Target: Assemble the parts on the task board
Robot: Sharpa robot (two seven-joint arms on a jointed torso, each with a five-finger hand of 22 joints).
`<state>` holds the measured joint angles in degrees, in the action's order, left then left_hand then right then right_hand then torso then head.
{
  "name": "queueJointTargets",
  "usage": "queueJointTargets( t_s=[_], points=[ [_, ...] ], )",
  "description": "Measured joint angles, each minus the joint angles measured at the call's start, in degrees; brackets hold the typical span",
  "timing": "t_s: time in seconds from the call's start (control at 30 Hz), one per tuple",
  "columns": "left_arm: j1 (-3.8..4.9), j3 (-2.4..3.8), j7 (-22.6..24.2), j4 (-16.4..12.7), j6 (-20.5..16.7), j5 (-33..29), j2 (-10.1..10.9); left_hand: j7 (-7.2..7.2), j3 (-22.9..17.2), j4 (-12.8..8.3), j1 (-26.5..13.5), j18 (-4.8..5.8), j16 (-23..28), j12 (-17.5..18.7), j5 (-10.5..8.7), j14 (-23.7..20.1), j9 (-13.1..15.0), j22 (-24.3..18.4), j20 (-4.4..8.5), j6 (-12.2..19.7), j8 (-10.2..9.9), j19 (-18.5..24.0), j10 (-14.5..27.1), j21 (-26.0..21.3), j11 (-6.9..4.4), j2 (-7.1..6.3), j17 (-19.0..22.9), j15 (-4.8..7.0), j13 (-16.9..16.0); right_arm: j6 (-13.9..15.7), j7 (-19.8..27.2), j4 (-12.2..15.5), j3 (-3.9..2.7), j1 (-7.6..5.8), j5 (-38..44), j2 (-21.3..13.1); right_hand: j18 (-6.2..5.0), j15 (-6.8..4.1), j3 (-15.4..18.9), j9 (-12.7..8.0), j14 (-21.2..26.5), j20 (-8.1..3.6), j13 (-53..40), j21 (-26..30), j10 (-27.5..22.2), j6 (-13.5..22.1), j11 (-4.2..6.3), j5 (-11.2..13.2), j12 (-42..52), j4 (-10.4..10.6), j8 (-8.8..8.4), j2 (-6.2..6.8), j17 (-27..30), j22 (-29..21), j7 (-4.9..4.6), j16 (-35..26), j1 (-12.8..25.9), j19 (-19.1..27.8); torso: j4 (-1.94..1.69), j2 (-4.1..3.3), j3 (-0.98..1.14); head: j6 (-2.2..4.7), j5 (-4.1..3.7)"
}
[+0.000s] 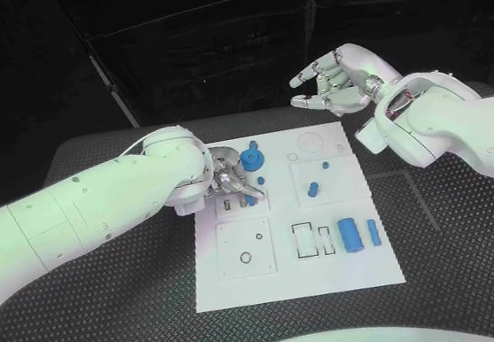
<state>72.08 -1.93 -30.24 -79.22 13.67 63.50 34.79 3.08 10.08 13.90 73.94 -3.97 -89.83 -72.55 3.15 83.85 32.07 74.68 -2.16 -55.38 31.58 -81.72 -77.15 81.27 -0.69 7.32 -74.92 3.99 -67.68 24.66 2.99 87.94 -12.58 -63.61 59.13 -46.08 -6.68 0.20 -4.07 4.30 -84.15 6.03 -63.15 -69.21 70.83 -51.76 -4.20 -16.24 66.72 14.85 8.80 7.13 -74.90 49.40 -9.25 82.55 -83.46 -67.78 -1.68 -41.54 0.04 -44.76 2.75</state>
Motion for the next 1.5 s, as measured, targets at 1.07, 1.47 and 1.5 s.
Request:
queueJointTargets(
  t_s=[1.07,1.47,1.5],
  points=[
    [0.05,0.09,0.0,-2.27,-1.46,-1.03,2.03,-0.46,-10.07,-4.5,7.89,0.01,0.0,0.73,-0.28,0.14,2.4,0.23,0.2,2.41,-0.05,0.21,0.63,0.0,-0.57,-1.41,0.0,0.55,0.71,-0.55,0.06,-1.14,0.01,0.02,0.01,0.57,0.0,0.0,0.17,0.0,0.0,0.0,-0.01,0.0,0.0,-0.2,0.0,0.01,0.0,-0.16,0.29,0.0,-0.03,-0.11,0.2,0.0,0.0,0.0,0.0,0.0,0.01,-0.2,0.24],
    [0.02,0.24,0.0,-5.55,-5.8,-2.51,5.53,-0.33,-15.43,0.74,8.93,0.01,0.0,1.12,-0.48,0.13,4.84,0.27,0.37,2.54,0.27,0.05,0.58,0.0,-0.62,-2.64,0.0,0.53,0.53,-0.69,0.13,-1.48,0.01,0.02,0.01,0.42,0.0,0.0,0.17,0.0,0.0,0.0,-0.02,0.23,0.0,-0.2,0.0,0.01,0.0,-0.16,0.29,0.0,-0.02,-0.18,0.2,0.0,0.0,0.0,-0.08,0.07,0.04,-0.19,0.39],
    [0.01,0.24,0.0,-5.81,-6.26,-2.58,5.83,-0.33,-15.64,0.95,8.85,0.01,0.0,1.15,-0.49,0.12,4.92,0.27,0.4,2.54,0.27,0.02,0.56,0.0,-0.6,-2.84,0.0,0.53,0.53,-0.69,0.13,-1.51,0.01,0.02,0.01,0.39,0.0,0.0,0.17,0.0,0.0,0.0,-0.01,0.23,0.0,-0.2,0.0,0.01,0.0,-0.16,0.29,0.0,-0.02,-0.18,0.2,0.0,0.0,0.0,-0.1,0.08,0.05,-0.17,0.4]
  ],
)
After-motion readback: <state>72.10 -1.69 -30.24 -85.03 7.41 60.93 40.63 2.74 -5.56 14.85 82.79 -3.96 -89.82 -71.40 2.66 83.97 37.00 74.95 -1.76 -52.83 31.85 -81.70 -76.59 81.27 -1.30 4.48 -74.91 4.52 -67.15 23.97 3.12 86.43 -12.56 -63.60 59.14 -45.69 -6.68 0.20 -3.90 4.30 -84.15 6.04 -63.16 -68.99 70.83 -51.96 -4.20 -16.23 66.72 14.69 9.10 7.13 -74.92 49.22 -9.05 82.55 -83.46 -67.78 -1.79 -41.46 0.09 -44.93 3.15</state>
